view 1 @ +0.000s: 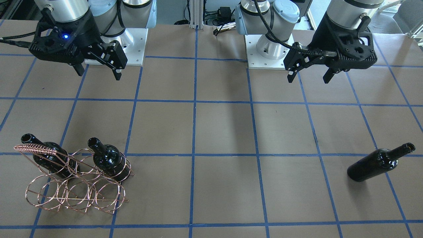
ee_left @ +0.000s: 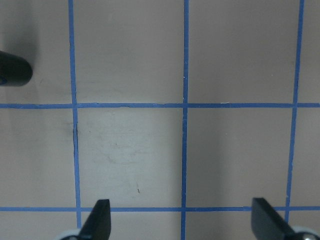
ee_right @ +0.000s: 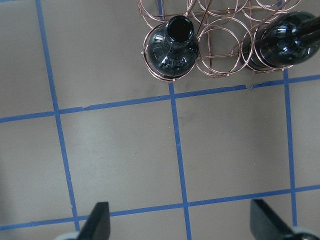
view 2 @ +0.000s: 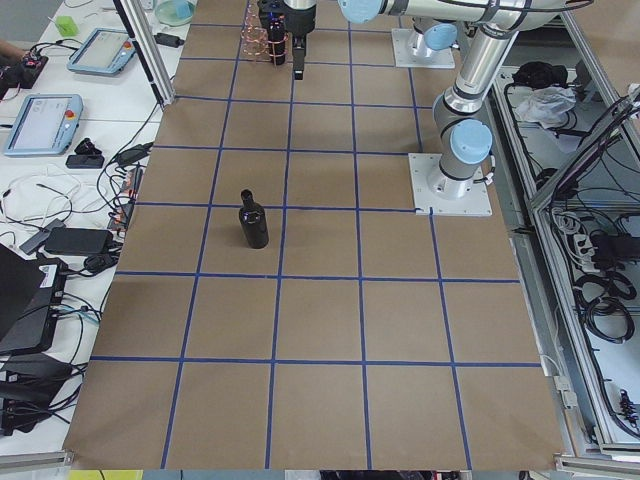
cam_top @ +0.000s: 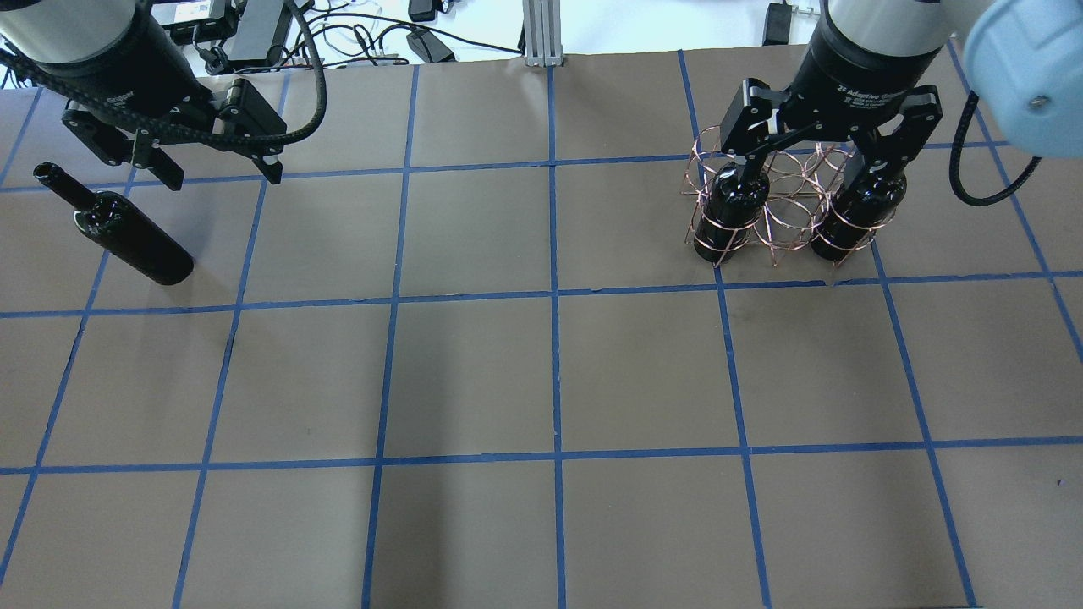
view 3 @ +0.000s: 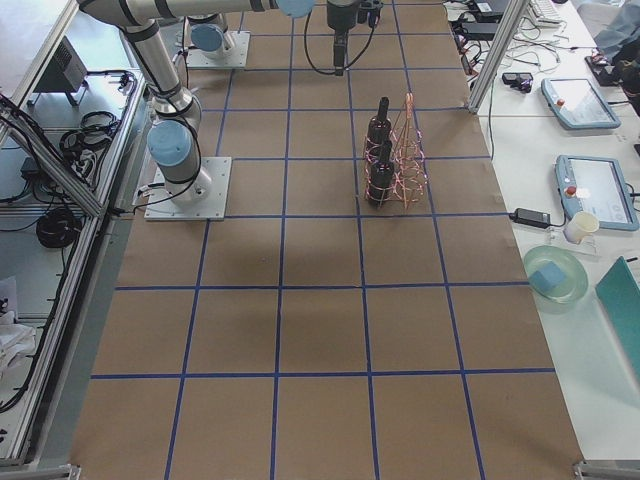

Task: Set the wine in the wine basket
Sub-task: 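Move the left gripper toward the neck of the lying dark wine bottle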

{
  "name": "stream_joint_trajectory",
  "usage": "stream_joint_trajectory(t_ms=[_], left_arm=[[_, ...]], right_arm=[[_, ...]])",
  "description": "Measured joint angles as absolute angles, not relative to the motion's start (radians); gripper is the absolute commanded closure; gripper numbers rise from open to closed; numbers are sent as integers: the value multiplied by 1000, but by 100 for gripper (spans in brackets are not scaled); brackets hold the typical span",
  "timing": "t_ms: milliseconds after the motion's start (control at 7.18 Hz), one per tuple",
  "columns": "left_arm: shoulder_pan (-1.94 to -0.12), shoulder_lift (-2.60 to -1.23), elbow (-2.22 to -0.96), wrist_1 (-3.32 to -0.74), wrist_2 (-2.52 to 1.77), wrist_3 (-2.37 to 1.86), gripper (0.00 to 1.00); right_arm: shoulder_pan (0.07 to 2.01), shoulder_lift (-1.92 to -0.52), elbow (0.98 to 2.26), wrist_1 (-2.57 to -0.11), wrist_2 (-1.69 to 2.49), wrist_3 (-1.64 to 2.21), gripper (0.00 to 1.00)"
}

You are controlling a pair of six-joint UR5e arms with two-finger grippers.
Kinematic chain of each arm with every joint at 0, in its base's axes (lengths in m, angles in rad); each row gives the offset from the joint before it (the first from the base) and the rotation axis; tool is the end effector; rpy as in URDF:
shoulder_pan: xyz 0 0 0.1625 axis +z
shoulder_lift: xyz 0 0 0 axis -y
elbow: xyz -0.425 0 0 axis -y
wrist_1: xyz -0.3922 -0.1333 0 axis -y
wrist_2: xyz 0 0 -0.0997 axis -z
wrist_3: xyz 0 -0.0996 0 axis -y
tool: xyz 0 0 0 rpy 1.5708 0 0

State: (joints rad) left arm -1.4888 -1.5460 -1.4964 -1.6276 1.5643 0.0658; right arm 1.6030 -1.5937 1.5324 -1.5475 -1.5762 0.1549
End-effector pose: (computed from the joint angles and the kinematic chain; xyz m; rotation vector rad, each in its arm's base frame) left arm -0.0939 -0.4929 0.5309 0.0252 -3.1374 0.0671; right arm 0.1483 -0.4806 0.5157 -0.1926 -3.1333 0.0602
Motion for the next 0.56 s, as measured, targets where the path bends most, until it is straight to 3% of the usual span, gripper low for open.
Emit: stream_joint_trajectory(t_ms=[557], left_arm=[[-1489,-1545,-1499,-1628,1563,75,0]], right_arm=[[1603,-1594,1534,-1548,-1575,155,0]])
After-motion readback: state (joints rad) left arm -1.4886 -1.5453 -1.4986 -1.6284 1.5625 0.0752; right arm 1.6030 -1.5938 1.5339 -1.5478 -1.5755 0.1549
